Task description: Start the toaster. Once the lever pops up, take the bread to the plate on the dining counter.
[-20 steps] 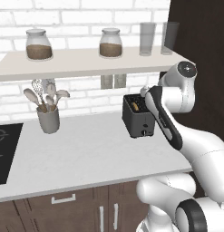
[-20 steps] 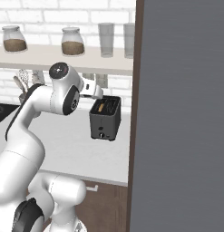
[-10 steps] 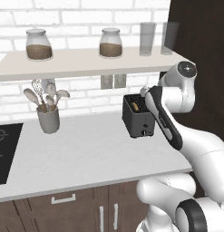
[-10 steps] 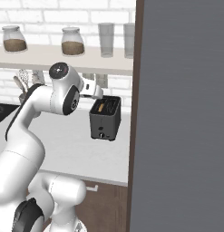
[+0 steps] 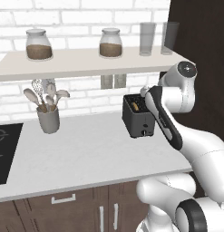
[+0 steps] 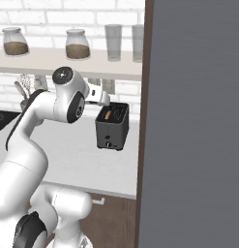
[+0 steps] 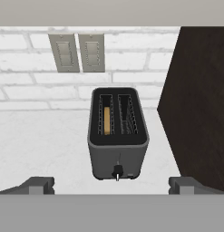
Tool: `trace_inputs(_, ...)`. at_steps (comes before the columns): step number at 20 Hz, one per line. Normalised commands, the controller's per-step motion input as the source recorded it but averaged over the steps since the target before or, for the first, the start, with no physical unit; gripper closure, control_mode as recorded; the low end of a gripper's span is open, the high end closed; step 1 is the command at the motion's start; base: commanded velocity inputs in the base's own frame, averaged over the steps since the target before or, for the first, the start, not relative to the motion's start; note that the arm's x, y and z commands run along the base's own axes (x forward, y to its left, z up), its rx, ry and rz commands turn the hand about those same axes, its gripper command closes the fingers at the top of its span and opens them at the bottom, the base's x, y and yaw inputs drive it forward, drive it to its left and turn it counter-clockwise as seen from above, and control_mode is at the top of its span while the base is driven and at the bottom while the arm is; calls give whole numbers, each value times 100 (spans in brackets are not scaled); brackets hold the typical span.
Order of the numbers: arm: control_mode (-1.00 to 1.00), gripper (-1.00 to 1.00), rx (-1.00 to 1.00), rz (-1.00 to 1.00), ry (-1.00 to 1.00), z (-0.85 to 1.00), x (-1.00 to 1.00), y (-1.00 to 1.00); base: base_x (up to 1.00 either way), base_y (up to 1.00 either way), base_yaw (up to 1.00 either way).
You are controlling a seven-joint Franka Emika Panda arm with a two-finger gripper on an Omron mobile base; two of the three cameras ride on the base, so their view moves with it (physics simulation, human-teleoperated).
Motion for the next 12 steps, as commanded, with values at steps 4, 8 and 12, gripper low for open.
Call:
trace_inputs(4, -100, -100, 0, 0, 0, 0, 0, 0, 0, 0, 0)
trace_inputs(8, -100, -100, 0, 0, 0, 0, 0, 0, 0, 0, 0)
trace_inputs(12, -100, -100, 0, 0, 0, 0, 0, 0, 0, 0, 0)
